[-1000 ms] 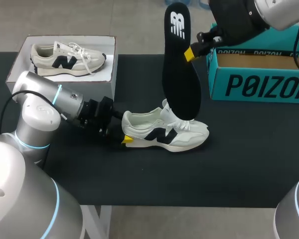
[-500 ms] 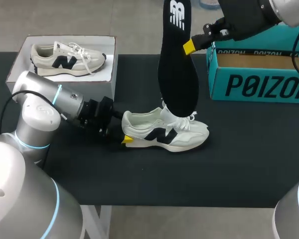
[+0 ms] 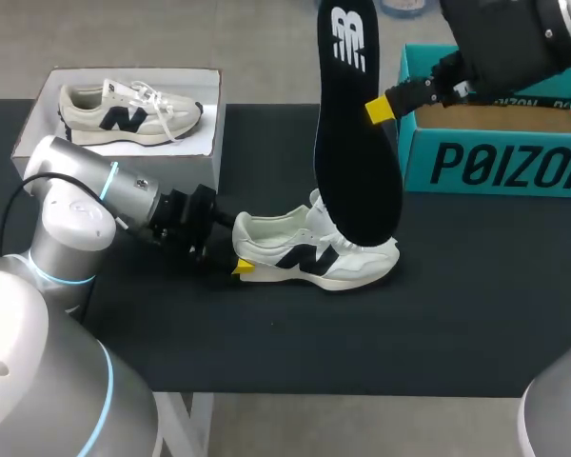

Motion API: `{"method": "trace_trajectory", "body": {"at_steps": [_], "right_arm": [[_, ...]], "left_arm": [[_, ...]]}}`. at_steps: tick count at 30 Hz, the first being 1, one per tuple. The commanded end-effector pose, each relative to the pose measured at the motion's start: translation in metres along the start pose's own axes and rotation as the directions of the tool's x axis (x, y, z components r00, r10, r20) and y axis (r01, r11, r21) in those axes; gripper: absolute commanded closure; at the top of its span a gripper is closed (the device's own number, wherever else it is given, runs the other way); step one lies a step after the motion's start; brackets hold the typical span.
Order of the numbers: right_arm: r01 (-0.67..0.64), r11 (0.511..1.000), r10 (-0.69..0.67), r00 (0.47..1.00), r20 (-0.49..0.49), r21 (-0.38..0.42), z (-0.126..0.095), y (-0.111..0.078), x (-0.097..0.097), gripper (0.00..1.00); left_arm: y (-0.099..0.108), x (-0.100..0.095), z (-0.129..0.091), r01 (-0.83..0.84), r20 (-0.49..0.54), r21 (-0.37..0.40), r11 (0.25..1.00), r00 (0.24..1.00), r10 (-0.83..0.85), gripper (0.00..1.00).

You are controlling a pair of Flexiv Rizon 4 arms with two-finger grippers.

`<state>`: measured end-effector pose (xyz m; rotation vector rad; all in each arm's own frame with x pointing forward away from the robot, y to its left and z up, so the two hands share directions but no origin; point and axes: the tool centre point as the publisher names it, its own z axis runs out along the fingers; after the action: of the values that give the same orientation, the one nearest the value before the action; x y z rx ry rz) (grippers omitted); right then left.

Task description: Take the shoe out of the shoebox, open the shoe tongue, remove and reinsert the insole, then place the shoe into the shoebox

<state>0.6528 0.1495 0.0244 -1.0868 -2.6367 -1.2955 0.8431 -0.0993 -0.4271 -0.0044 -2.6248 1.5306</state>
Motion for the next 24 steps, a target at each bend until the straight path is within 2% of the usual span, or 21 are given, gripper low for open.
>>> {"method": "trace_trajectory", "body": {"at_steps": [1, 5, 11, 24], "right_arm": [[0.007, 1.000, -0.007, 1.000, 0.019, -0.024, -0.007, -0.018, 0.009, 1.00], [0.011, 1.000, -0.011, 1.000, -0.024, -0.018, -0.004, -0.028, 0.017, 1.00], [-0.002, 1.000, 0.001, 1.000, -0.026, -0.016, 0.000, -0.037, 0.020, 1.00], [-0.008, 1.000, 0.008, 1.000, 0.029, 0.001, -0.004, -0.046, 0.035, 1.00]], "left_arm": [[0.003, 0.000, 0.003, 0.000, 0.000, 0.000, 1.000, 1.000, 0.000, 1.00], [0.003, 0.000, 0.003, 0.000, 0.000, 0.000, 1.000, 1.000, 0.000, 1.00], [0.003, 0.000, 0.003, 0.000, 0.000, 0.000, 1.000, 1.000, 0.000, 1.00], [0.003, 0.000, 0.003, 0.000, 0.000, 0.000, 1.000, 1.000, 0.000, 1.00]]}}
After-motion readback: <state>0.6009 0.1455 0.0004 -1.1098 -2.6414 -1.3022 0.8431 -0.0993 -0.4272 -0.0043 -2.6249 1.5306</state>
